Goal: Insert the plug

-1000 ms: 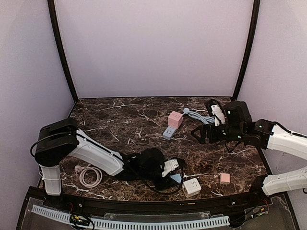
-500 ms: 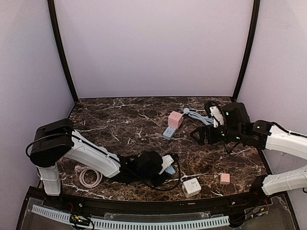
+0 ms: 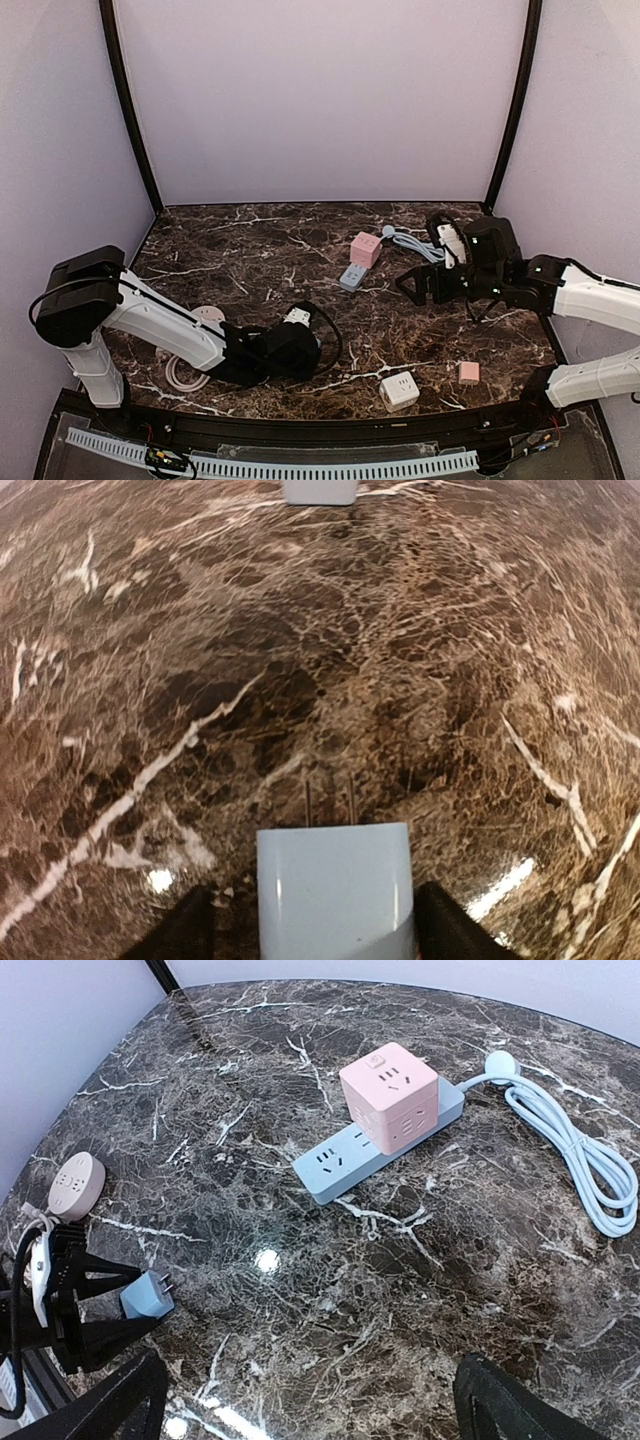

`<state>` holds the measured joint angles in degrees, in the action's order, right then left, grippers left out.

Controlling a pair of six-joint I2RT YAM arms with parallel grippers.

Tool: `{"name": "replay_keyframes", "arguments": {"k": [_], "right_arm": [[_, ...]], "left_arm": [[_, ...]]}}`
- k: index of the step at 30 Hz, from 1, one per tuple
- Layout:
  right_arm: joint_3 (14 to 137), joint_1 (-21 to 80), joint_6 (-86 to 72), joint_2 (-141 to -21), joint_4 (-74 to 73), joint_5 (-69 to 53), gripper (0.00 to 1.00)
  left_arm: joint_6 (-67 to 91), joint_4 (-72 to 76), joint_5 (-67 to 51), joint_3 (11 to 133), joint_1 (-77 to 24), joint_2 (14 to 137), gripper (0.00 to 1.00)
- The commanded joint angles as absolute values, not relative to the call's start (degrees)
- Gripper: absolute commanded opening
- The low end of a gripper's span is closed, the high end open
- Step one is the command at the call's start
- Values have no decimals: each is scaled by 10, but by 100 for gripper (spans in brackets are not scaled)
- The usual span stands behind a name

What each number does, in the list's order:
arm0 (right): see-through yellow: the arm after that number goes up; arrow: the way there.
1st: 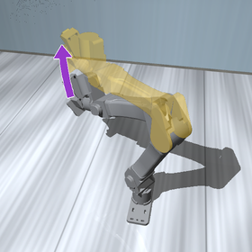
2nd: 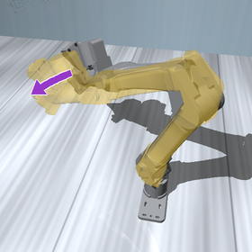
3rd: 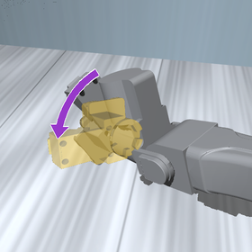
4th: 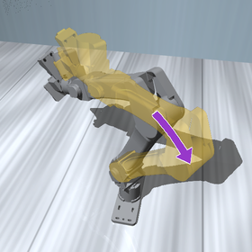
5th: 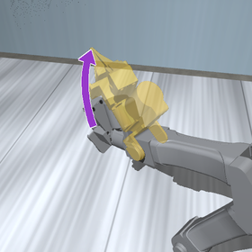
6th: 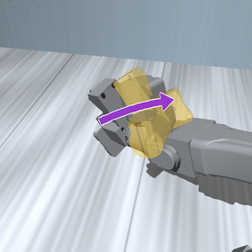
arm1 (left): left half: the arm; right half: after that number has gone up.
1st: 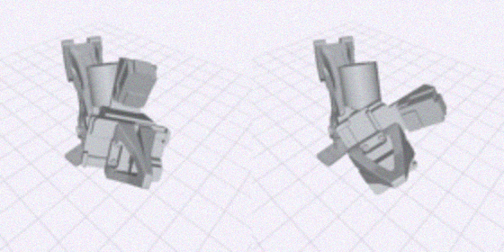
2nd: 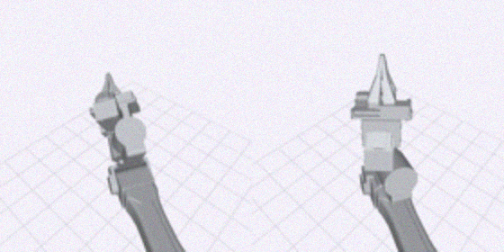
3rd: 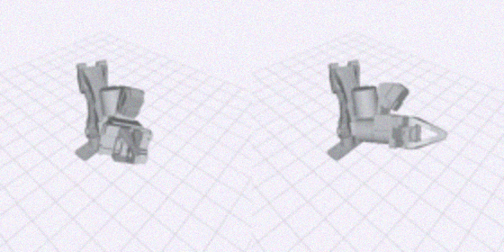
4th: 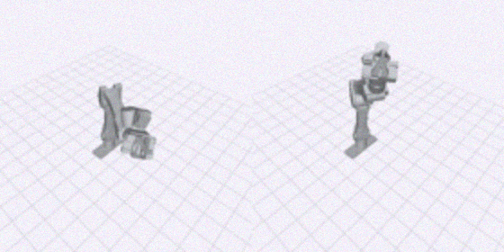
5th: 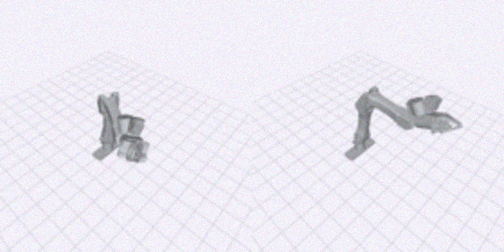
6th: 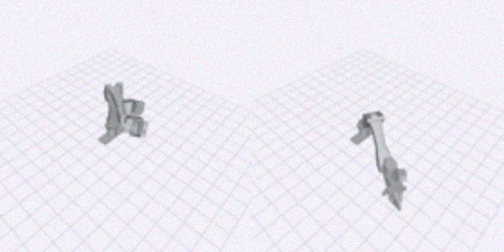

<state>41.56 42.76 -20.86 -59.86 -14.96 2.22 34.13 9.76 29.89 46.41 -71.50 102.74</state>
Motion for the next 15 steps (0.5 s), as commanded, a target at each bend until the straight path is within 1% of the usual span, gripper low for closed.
{"name": "replay_keyframes", "arguments": {"k": [1,2,4,6,11,15], "right_arm": [[402,431,-209,-575,-136,18,99],[401,431,-210,-571,-138,19,99],[399,431,-211,-563,-140,22,99],[399,431,-212,-556,-140,22,99],[400,431,-211,-549,-139,23,99],[400,432,-209,-546,-139,25,99]], "left_arm": [[389,63,314,481,-716,1025,78],[381,60,311,490,-716,1025,84],[362,51,299,505,-716,1021,90],[335,30,283,529,-716,1020,93],[295,-84,289,618,-716,1040,98],[283,-143,297,674,-712,1065,98]]}}
